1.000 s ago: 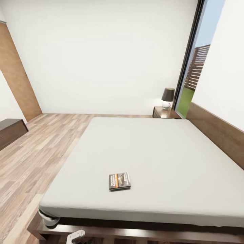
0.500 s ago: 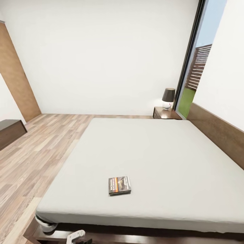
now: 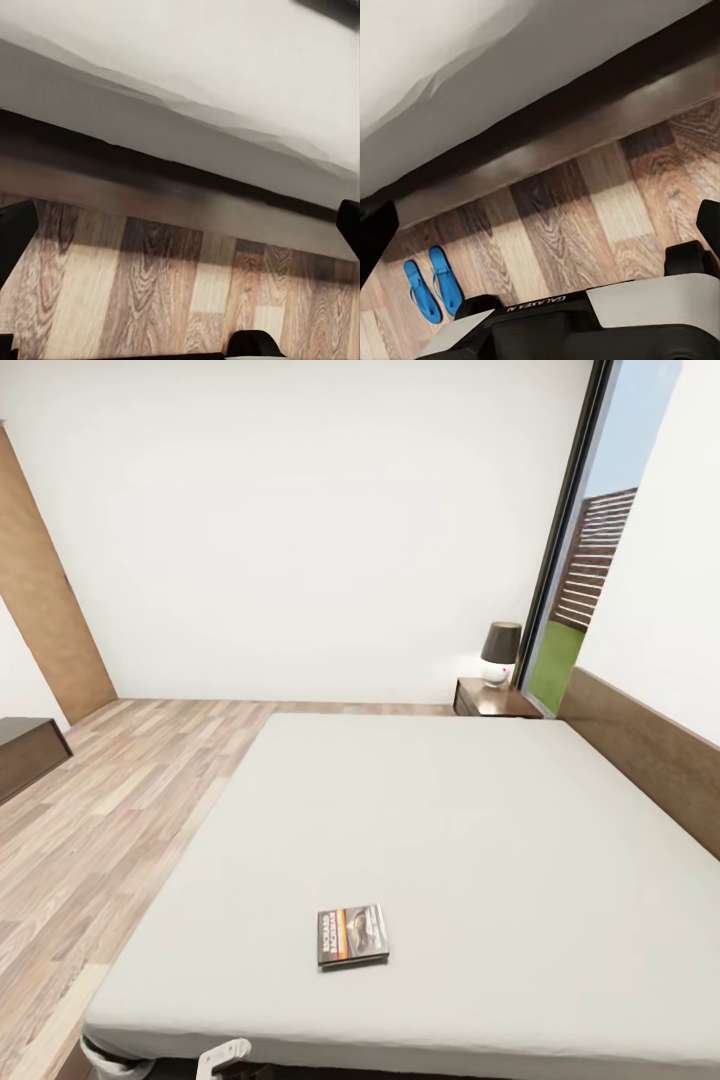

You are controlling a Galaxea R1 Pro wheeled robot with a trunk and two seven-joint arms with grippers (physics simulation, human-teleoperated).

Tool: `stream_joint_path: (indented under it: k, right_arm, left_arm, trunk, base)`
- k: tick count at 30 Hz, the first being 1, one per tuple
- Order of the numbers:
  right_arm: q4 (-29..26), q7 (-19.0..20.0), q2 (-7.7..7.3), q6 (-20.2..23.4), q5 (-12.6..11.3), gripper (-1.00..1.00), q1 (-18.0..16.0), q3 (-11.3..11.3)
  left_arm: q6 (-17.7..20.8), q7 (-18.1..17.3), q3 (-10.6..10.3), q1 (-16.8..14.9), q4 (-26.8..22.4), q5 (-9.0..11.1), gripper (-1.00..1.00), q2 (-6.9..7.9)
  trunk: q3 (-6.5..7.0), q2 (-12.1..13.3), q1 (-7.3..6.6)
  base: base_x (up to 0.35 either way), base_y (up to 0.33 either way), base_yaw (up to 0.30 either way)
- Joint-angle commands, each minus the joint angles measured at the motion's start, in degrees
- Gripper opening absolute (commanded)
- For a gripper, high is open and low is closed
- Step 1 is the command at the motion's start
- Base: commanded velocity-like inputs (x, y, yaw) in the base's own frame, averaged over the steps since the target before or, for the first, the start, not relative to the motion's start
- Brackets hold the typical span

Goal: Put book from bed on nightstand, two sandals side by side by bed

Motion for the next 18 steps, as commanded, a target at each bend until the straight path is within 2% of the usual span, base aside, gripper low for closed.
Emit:
stream_joint_path:
  k: [1,3,18]
  right_arm:
    - [0.2,0.3,-0.01,0.1,-0.2,1.0,-0.1,-0.3]
    - [0.2,0.3,-0.03,0.1,-0.2,1.0,-0.1,-0.3]
    - [0.2,0.3,-0.05,0.1,-0.2,1.0,-0.1,-0.3]
  left_arm:
    - [-0.2,-0.2,-0.5,0.0,0.1,0.4,1.0,0.01]
    - [-0.2,-0.2,-0.5,0.0,0.0,0.4,1.0,0.01]
    - [-0.2,-0.2,-0.5,0.0,0.0,0.4,1.0,0.01]
  trunk:
    - [-0.06,0.0,0.01]
    - [-0.06,0.0,0.01]
    - [2.63,6.0,-3.29]
  base:
    - [0.047,0.0,0.0]
    - [0.031,0.0,0.0]
    - [0.002,0.0,0.0]
